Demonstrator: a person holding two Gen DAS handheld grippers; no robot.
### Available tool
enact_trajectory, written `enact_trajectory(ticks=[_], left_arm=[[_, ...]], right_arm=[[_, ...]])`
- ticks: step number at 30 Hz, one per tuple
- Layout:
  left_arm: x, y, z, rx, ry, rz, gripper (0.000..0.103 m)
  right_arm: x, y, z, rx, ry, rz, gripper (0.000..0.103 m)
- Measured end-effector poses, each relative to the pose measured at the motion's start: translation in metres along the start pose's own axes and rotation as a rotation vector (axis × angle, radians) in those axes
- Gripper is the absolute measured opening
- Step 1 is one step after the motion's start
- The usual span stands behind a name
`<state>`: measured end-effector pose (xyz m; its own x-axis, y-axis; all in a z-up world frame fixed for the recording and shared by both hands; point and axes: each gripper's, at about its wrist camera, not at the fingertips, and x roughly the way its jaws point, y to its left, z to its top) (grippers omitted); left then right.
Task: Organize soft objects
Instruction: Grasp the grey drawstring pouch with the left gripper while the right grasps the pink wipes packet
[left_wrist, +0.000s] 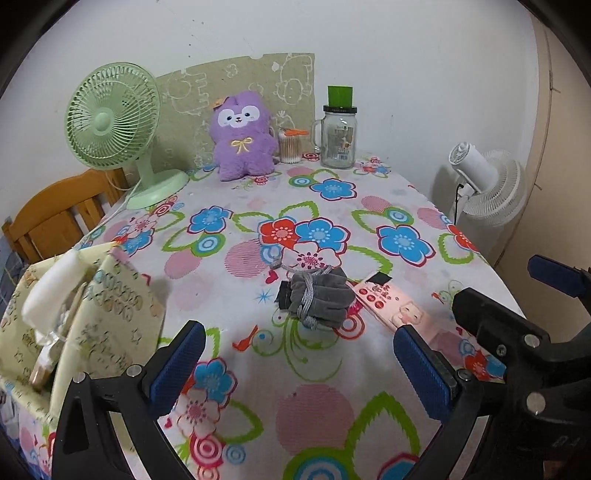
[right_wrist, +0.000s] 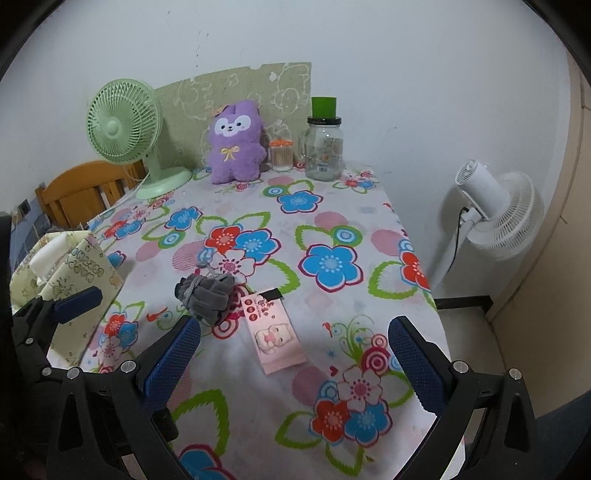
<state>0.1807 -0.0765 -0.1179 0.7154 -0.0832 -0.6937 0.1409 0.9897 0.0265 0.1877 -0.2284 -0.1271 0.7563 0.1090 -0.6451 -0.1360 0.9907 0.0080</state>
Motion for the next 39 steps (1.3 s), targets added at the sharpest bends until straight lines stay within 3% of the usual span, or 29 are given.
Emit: enact_trajectory(ticks=[34,37,39], left_arm=[[0.100,-0.002,0.012,0.030,0.168,-0.040,0.101],[0.102,-0.002,0.014,0.026,0.175,-0.061,0.094],[0.102,-0.001,0.014,0.023,0.171,-0.078,0.081]], right_arm=[[0.087,-0.016,0.004,0.069,0.144,0.021,0.087],[0.090,-0.018,0.005,0.081,0.148,0.027,0.087],[0.092,-0.019,0.005,0.088,0.152,0.029,0.087]])
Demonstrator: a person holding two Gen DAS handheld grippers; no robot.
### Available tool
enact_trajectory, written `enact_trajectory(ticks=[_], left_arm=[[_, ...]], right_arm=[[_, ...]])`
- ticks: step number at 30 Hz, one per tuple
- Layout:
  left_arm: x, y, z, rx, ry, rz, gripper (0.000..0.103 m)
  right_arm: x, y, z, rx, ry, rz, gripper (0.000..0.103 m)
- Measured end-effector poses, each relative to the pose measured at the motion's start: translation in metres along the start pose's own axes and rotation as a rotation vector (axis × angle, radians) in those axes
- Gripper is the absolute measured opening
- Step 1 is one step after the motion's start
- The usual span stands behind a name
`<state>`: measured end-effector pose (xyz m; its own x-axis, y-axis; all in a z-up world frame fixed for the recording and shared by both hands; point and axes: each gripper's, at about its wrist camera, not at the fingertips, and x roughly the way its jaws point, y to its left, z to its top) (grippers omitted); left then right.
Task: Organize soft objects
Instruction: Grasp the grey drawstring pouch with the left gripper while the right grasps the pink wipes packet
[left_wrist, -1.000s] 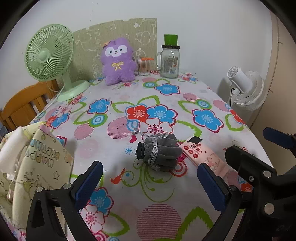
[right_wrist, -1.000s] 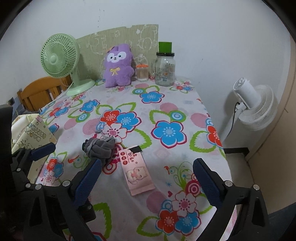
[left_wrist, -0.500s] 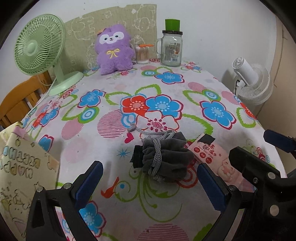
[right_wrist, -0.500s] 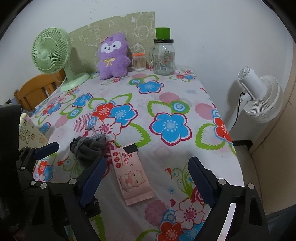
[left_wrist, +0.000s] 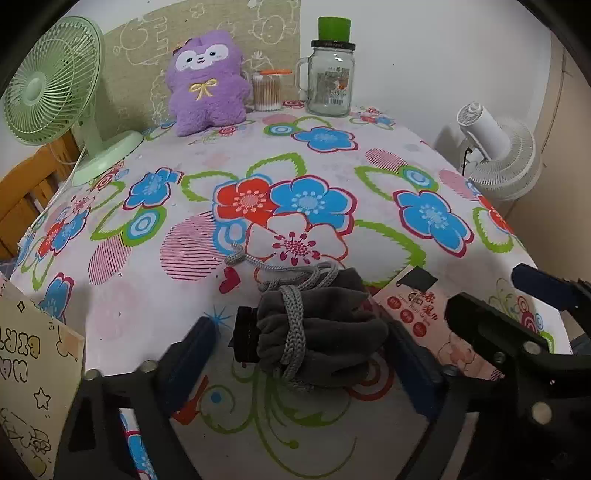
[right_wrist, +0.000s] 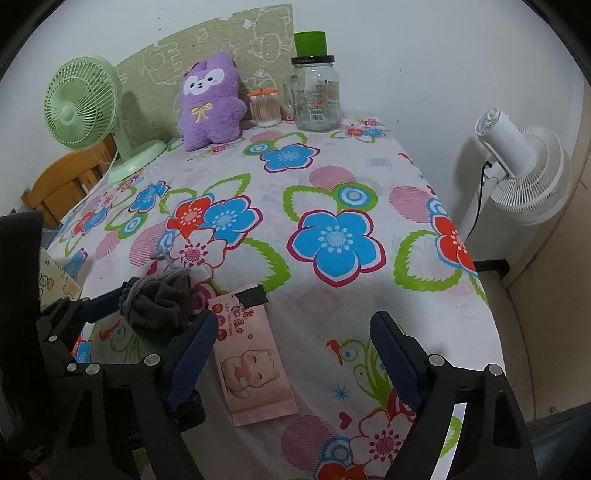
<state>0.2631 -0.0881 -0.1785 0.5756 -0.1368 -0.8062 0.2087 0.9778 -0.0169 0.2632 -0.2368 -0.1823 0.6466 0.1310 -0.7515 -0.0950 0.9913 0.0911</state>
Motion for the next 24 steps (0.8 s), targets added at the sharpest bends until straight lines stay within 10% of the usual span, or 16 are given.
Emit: enact_trajectory(ticks=[6,24], left_arm=[[-0.007,-0.003,-0.003,0.025,-0.022,-0.026,0.061],[-0.027,0.017,-0.025,0.078,-0.017,0.043,0.059]], right_arm=[[0.004,0.006,0.001,-0.005,0.016,0.016,0.087],[0.020,0.038,-0.005,-0.112,0.070,-0.006,0.068]])
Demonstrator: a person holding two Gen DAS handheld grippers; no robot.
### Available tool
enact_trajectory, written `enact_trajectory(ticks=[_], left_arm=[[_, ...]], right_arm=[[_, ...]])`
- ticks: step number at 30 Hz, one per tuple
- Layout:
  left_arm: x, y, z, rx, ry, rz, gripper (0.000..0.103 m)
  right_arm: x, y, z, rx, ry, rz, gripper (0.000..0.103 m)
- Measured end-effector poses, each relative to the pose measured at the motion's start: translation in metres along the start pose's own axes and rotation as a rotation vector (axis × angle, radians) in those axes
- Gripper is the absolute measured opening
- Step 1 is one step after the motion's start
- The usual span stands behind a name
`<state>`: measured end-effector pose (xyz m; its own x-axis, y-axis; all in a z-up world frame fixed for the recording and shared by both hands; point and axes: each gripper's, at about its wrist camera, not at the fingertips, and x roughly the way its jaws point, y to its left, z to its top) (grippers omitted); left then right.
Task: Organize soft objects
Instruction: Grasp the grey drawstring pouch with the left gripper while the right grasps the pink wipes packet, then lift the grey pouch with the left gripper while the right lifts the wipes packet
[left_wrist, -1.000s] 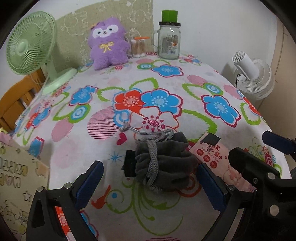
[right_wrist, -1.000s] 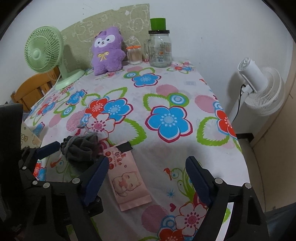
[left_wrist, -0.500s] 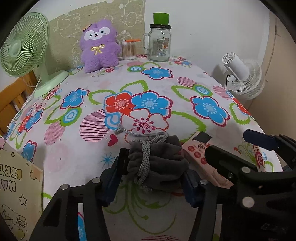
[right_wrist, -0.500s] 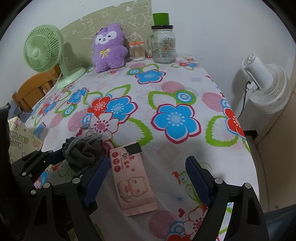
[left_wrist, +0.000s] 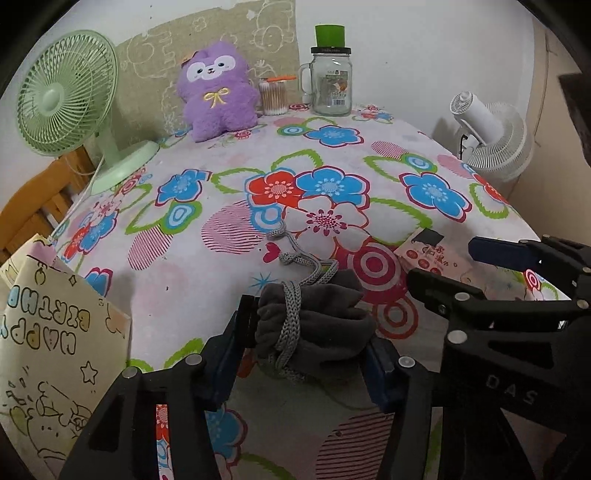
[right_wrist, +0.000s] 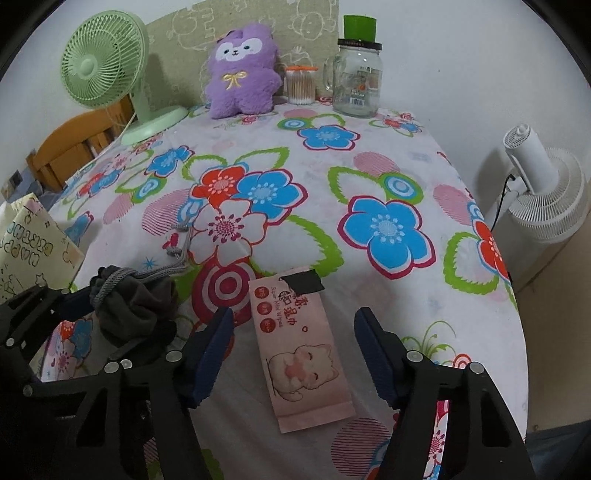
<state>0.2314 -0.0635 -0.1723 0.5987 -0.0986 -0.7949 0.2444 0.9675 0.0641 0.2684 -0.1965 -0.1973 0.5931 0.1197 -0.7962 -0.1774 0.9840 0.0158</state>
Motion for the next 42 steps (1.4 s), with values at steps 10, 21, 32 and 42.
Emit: enact_trajectory(ticks=[10,21,32,42], left_arm=[[0.000,-0.001,-0.001,-0.003,-0.008,0.011,0.058],[-0.018,-0.017,-0.003,0.011,-0.029,-0.027,0.057],[-0.048,-0.024,-0.011,0.008,-0.068,-0.030,0.057],[-0.077,-0.027,-0.021,0.003,-0.108,-0.032,0.057]], right_arm=[[0.002,0.000,-0.003,0.003,0.014,-0.062,0.043],[-0.026,0.002,-0.010,0.008,-0.034,-0.071,0.042],[-0.062,0.010,-0.021,-0.009,-0.086,-0.076,0.042],[-0.096,0.018,-0.035,-0.008,-0.139,-0.093,0.043]])
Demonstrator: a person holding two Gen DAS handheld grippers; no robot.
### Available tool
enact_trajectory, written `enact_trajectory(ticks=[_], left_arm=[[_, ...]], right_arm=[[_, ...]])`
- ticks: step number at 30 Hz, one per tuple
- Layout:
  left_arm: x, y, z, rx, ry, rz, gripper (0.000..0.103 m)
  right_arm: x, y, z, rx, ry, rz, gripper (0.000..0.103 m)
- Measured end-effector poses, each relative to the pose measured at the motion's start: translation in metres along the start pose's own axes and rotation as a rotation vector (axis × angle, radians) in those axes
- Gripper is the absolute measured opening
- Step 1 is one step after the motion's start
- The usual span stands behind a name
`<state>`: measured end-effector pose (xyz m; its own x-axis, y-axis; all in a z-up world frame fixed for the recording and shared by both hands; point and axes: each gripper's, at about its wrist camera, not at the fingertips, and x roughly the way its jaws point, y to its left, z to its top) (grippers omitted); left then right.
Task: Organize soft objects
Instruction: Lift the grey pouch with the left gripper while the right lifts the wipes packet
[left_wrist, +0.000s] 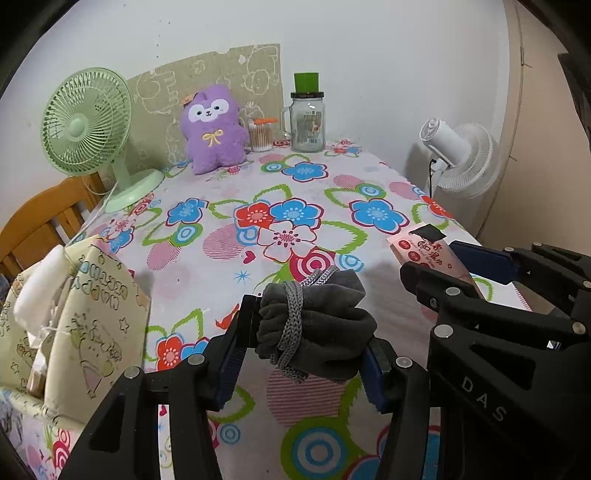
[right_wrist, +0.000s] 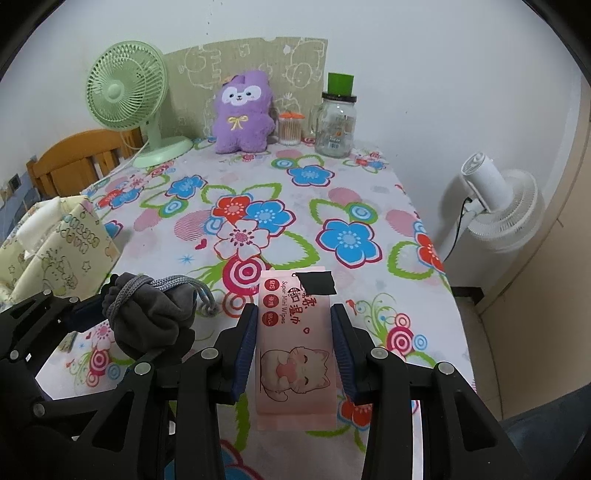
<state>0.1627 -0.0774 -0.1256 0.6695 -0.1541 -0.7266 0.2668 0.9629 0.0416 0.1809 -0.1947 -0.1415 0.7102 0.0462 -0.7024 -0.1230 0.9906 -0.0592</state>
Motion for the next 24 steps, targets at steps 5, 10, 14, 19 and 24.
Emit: enact_trajectory(ticks=[5,10,14,19,24], left_arm=[[-0.014,-0.002,-0.004,-0.002,-0.021,0.001,0.057],[-0.030,-0.003,-0.007,-0.009,-0.044,0.004,0.057],[-0.043,-0.002,-0.010,-0.013,-0.069,0.011,0.057],[-0.058,0.000,-0.013,-0.021,-0.093,0.022,0.057],[-0.074,0.001,-0.016,-0.021,-0.121,0.030,0.057]], right_arm=[[-0.019,0.000,-0.005,0.006,-0.027,-0.001,0.043],[-0.037,0.001,-0.010,0.013,-0.054,0.004,0.043],[-0.054,0.004,-0.013,0.021,-0.087,-0.004,0.043],[-0.070,0.006,-0.016,0.025,-0.108,0.006,0.043],[-0.088,0.010,-0.019,0.028,-0.132,-0.001,0.043]])
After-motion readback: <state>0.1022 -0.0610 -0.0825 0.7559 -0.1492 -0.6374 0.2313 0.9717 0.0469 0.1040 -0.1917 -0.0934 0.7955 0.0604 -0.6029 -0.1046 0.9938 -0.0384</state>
